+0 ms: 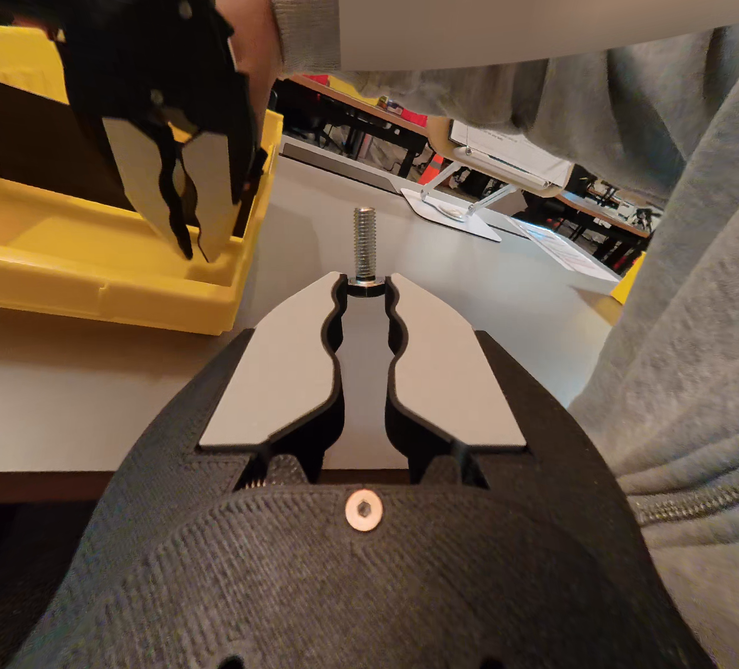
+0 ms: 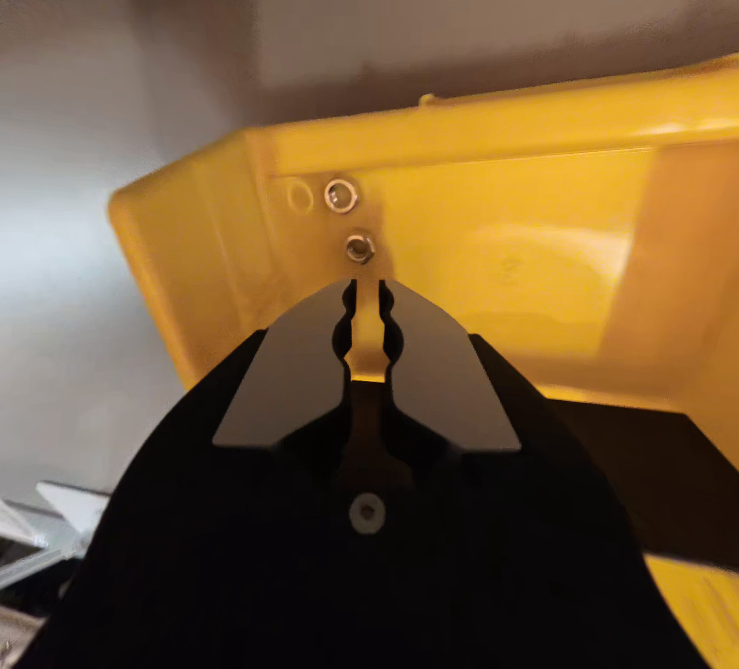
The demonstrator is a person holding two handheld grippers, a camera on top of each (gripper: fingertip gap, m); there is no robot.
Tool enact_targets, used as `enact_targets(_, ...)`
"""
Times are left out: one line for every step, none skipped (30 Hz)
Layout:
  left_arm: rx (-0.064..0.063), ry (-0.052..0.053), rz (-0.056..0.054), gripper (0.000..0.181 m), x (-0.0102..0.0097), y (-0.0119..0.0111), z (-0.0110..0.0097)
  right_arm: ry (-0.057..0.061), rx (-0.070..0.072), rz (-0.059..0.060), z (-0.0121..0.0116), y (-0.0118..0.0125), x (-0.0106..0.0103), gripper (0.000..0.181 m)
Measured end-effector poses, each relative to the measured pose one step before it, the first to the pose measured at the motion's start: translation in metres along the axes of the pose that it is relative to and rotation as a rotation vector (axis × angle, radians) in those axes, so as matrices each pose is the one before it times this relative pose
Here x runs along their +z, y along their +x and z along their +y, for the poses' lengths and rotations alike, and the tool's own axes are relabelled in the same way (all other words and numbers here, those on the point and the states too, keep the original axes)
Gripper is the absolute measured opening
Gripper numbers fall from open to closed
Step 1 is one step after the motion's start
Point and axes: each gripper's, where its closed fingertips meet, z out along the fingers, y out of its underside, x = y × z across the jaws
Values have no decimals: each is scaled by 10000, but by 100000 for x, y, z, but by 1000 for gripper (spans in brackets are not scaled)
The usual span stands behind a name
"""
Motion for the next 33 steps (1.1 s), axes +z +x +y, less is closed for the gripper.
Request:
enact_targets(29,-56,27,19,33,60,76,-317,-263,-77,300,-163,695,14)
enact_targets(15,-21,22,19,1,43,25,-188,-236,47,146,-23,511,15)
enact_targets(-3,25,11,19,-20,7,-56,-41,-204,116,-36,72,319,17)
enact_targets(-14,19,-4,19,-21,-30,-36,126,-159,55,-234,-14,162,18)
enact_targets(-31,4,1,19,-5,-46,1,169,-70,-46,-284,-116,122,19)
enact_targets(-60,-13,21,19,19,-28,31,60,-11,-79,-147,-127,115,19)
enact_targets(-54,-23,30,19,25,10,55,-3,-22,-42,-41,-41,53,20)
enact_targets(-19,-21,21,19,28,22,40,17,-32,15,-57,35,16,21)
enact_targets(9,-21,16,19,21,40,36,3,-7,-27,-18,-9,19,22)
enact_targets(21,-13,17,19,32,63,5,8,61,-100,-38,-55,32,22)
enact_targets(27,-13,21,19,41,71,17,35,92,-108,-87,-40,40,22)
enact_targets(27,-24,19,19,41,79,36,99,65,-84,-180,-13,28,22)
enact_targets(21,-29,23,19,42,67,43,170,51,-31,-256,52,17,22)
enact_targets(16,-25,22,19,25,66,38,203,63,20,-296,127,-7,22)
enact_targets(20,-11,9,19,7,32,15,180,85,93,-263,253,-45,22)
enact_targets(11,1,4,19,-13,17,-4,112,104,201,-145,442,-111,22)
enact_targets(-6,5,4,19,-15,-3,-10,22,98,324,-37,627,-187,21)
enact_targets(-12,6,3,19,-14,0,-11,-64,35,423,92,739,-224,18)
enact_targets(-14,3,9,19,-5,8,1,-104,-79,397,196,627,-185,16)
enact_targets(-11,-4,18,19,7,33,5,-77,-120,215,210,333,-100,14)
enact_targets(-2,-7,20,19,3,41,4,-10,-10,36,117,81,-22,16)
enact_targets(7,0,10,19,8,19,4,37,115,-81,4,-66,29,19)
enact_targets(2,5,6,19,-7,9,-16,24,128,-100,-23,-129,16,24)
enact_targets(-12,12,8,19,-18,-4,-23,3,41,-1,-25,-66,8,27)
enact_targets(-24,12,5,19,-6,-11,-17,32,-66,51,-68,-61,4,28)
enact_targets(-28,2,5,19,1,-35,16,29,-90,15,-56,-134,14,28)
enact_targets(-32,-12,7,19,10,-27,34,-16,-37,-5,3,-114,55,28)
enact_targets(-32,-9,12,19,11,-11,35,-42,-6,20,31,-58,43,27)
enact_targets(-23,-10,14,19,8,2,20,-6,-21,38,-20,-21,7,27)
enact_targets(-12,-6,10,19,-2,5,22,35,-22,56,-73,-6,-34,26)
enact_targets(-9,6,4,19,-14,0,-11,21,-9,61,-55,47,-29,25)
enact_targets(-4,9,-3,19,-12,-14,-15,-18,-19,52,1,40,13,25)
enact_targets(-1,2,-9,19,3,-20,-7,-51,-35,44,64,44,78,25)
